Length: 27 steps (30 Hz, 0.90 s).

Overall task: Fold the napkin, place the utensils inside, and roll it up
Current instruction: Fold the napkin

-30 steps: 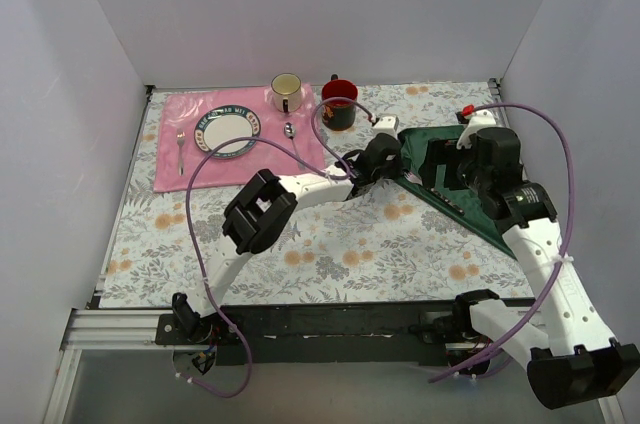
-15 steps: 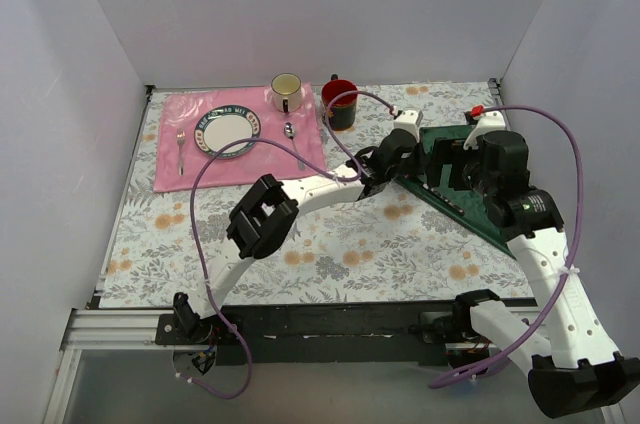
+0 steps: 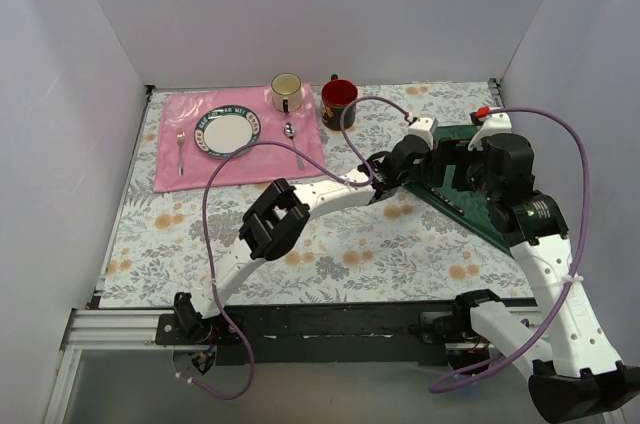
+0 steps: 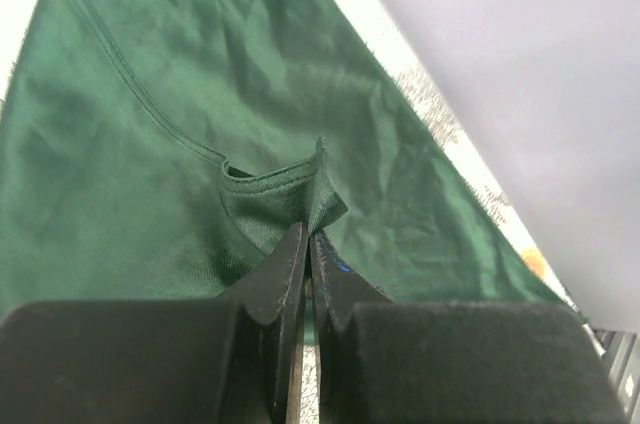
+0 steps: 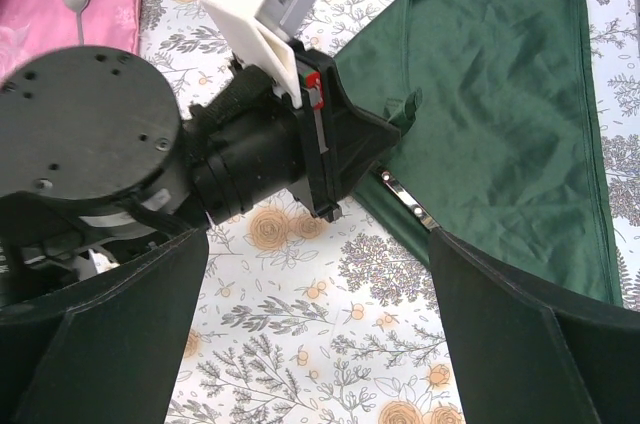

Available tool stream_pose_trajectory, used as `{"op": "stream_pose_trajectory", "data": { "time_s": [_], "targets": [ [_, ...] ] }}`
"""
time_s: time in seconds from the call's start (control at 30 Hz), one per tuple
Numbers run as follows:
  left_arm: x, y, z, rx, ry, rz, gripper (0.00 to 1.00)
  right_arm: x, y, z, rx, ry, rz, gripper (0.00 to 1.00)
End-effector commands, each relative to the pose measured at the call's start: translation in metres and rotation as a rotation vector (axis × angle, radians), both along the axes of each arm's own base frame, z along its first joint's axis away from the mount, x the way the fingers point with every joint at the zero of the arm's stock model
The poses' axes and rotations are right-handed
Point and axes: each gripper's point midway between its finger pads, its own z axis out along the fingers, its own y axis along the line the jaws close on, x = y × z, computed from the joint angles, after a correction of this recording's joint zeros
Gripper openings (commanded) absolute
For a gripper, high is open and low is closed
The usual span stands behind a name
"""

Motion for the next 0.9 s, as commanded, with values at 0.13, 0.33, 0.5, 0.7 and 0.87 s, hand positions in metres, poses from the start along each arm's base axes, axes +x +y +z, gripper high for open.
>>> {"op": "stream_pose_trajectory", "data": {
  "time_s": [0.13,0.33,0.5,0.7,0.87],
  "targets": [
    [-0.014,-0.012,-0.006,-0.018,0.042,-0.054,0.03,0.002,-0.002,0.025,0.020,-0.075,-0.014,0.99],
    [-0.017,-0.021,-0.009,-0.038,0.056,-0.067,0.03,0.001,-0.002,0.023,0.020,-0.073,-0.016,0.99],
    [-0.022,-0.030,-0.004,-0.051,0.044,-0.088,0.03,0.001,-0.002,0.023,0.021,-0.073,-0.015,0.99],
    [-0.025,-0.032,-0.013,-0.040,0.054,-0.098,0.04,0.002,-0.002,0.022,0.019,-0.071,-0.016,0.99],
    [-0.030,-0.033,-0.023,-0.028,0.067,-0.115,0.06,0.002,-0.002,0.022,0.021,-0.072,-0.017,0.99]
  ]
}}
